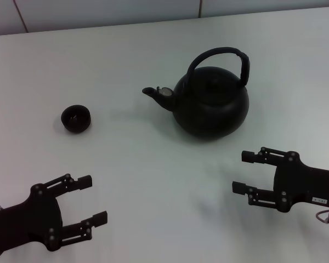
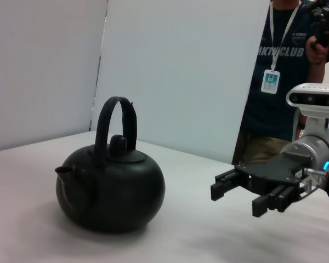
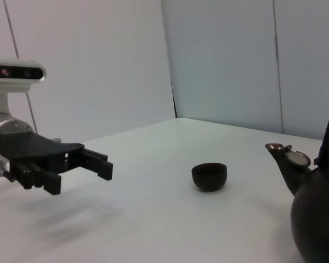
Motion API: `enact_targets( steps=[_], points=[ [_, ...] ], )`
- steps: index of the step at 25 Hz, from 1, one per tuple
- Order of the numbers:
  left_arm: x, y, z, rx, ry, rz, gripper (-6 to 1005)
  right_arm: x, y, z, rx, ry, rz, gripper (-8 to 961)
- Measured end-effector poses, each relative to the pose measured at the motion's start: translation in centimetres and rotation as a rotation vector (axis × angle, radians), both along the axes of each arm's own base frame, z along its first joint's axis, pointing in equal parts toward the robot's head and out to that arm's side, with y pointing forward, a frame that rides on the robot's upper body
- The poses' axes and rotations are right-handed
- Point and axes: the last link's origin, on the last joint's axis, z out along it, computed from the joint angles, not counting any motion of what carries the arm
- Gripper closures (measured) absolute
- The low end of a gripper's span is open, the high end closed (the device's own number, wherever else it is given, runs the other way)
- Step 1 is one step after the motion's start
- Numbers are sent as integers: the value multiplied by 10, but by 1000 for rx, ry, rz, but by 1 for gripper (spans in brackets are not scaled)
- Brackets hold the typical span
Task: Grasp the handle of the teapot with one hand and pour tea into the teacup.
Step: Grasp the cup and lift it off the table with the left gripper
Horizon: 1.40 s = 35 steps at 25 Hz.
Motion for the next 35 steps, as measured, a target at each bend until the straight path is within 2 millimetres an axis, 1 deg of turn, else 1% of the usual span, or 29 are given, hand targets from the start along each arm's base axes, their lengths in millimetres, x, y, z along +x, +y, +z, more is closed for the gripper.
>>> enact_targets(
  steps=[20,21,22,25,26,29,30,31,32,35],
  points=[
    [2,2,1,14,-14,8,202,-1,0,0,0,5,5,238],
    [-5,9,8,135,-43,79,202,-1,0,1,2,7,5,238],
    [-13,14,14,302,-76,153,202,-1,1,1,5,9,4,238],
    [-16,15,16,355,-85,177,201,-1,1,2,9,10,2,239],
    [-27,14,18,503,-86,251,201,-1,1,2,10,10,1,239],
    [-27,14,18,503,-86,251,201,-1,1,2,13,11,1,240],
    [-30,13,18,553,-83,273,201,-1,2,2,13,11,2,240],
    [-30,13,18,553,-83,273,201,-2,3,2,14,11,4,240],
    [-31,11,16,592,-81,281,201,-3,4,2,14,11,9,240],
    [-31,11,15,591,-82,280,201,-4,5,3,15,11,12,240]
  ],
)
